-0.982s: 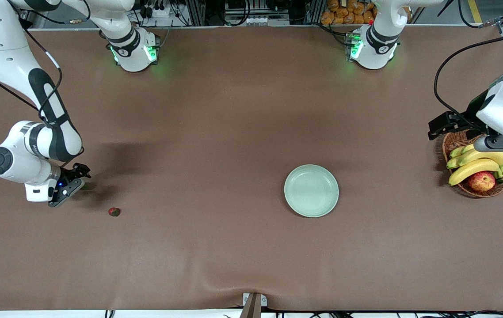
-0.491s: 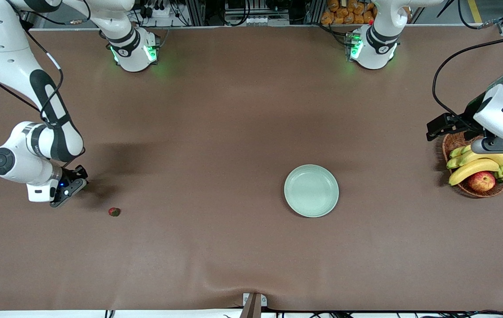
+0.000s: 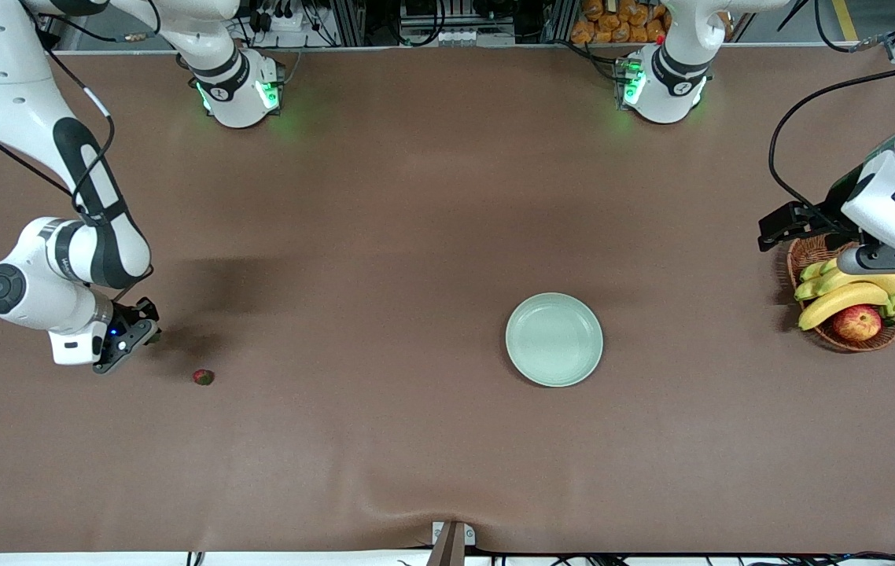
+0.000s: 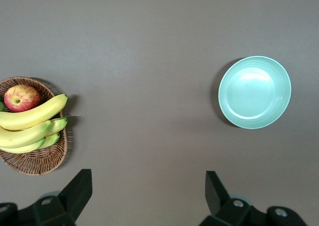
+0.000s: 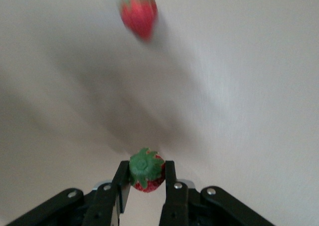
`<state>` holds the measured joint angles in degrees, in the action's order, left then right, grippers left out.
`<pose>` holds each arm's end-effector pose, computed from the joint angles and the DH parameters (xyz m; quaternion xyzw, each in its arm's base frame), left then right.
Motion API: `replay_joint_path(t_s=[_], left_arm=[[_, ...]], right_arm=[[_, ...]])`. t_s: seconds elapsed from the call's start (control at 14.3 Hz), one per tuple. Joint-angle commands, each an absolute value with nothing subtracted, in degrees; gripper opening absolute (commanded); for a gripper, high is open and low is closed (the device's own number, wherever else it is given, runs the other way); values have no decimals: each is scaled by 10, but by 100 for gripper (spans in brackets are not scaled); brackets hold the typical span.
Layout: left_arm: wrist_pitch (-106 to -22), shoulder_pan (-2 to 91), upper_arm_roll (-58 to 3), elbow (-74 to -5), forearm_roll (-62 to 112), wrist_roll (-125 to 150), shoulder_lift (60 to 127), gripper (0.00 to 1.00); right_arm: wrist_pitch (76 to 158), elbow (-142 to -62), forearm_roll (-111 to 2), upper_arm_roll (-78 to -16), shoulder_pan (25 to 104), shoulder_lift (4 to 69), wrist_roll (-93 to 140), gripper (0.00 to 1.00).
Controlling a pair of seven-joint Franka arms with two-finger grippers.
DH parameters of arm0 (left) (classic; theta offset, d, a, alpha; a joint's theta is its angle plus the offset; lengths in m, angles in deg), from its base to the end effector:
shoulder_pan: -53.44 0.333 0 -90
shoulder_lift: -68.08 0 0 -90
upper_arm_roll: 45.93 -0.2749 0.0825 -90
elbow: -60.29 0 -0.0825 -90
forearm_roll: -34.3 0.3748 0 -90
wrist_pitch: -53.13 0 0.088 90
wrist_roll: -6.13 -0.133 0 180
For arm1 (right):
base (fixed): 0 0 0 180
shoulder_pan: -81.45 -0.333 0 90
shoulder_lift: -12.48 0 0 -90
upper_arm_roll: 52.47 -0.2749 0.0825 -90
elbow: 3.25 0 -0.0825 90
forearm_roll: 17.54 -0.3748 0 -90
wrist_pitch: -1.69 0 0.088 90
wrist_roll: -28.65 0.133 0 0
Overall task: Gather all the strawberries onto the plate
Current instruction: 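Close the right gripper on the strawberry and lift it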
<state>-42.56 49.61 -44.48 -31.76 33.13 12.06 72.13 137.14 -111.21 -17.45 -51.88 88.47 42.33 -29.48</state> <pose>0.5676 -0.0546 0.5100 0.9999 0.0067 -0.0046 0.0106 0.5983 -0.0800 0.1716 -0.9037 -0.4277 0.0190 0.0086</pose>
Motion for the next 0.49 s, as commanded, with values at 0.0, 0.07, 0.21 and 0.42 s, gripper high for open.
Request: replay_joint_path(t_s=[0.0, 0.07, 0.21, 0.42], left_arm=[[-418, 495, -446, -308, 324, 113, 729, 100], [-418, 495, -445, -308, 324, 114, 729, 100], [-418, 495, -444, -307, 323, 113, 731, 100], [-418, 493, -443, -307, 320, 111, 735, 100]], right_arm=[[1293, -1056, -184, -538, 849, 396, -287, 0], [1272, -1034, -184, -540, 831, 397, -271, 0], [1264, -1006, -189, -541, 787, 399, -228, 0], [1268, -995, -235, -541, 715, 401, -144, 0]])
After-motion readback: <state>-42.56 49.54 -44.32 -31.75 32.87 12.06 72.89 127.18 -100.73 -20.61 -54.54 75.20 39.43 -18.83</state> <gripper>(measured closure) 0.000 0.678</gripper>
